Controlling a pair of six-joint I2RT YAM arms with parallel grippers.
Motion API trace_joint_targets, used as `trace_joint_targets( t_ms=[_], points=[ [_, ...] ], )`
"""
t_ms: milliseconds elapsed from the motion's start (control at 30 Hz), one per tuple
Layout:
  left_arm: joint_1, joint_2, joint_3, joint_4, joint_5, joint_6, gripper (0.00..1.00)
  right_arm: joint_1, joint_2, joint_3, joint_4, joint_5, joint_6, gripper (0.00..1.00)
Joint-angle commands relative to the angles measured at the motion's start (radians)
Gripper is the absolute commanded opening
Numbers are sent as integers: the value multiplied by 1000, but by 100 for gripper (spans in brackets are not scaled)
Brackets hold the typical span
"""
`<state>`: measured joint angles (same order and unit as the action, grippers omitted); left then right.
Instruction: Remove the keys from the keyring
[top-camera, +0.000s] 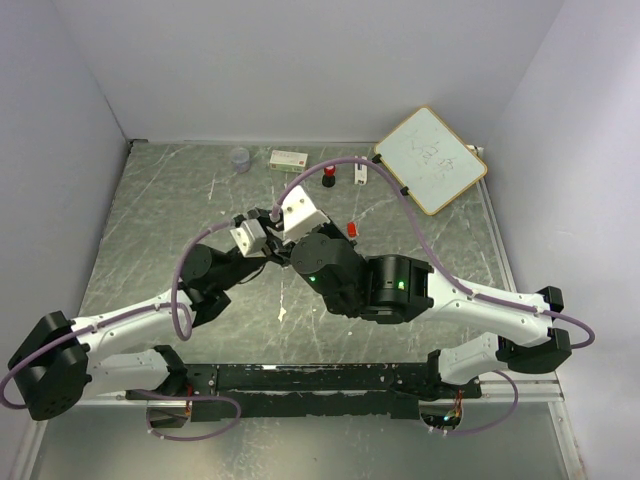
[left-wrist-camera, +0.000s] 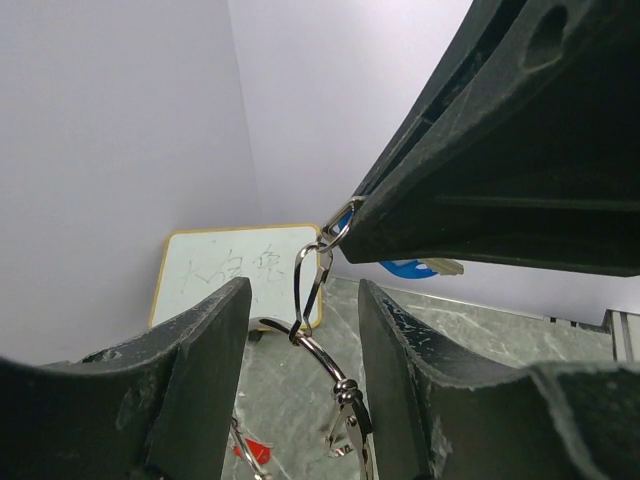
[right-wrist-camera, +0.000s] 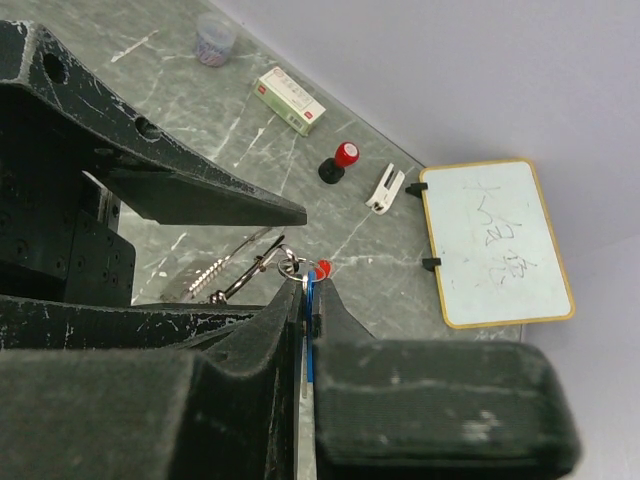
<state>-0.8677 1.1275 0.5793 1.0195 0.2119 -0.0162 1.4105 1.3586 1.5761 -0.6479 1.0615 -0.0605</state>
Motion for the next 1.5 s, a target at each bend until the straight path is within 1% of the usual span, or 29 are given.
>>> trace_joint_targets(
  t_ms=[0,400,800,1467],
  points=[
    [-9,6,-6,67,-39,2,57,4,-14,-4,21,5,16,0],
    [-13,17,-12,72,-56,1,54,3,-18,-11,14,6,22,0],
    [-16,15,-10,67,-46,7,43,4,-28,-23,17,9,27,0],
    [-20,21,-19,57,-44,-1,46,3,-38,-32,25,18,24,0]
  ],
)
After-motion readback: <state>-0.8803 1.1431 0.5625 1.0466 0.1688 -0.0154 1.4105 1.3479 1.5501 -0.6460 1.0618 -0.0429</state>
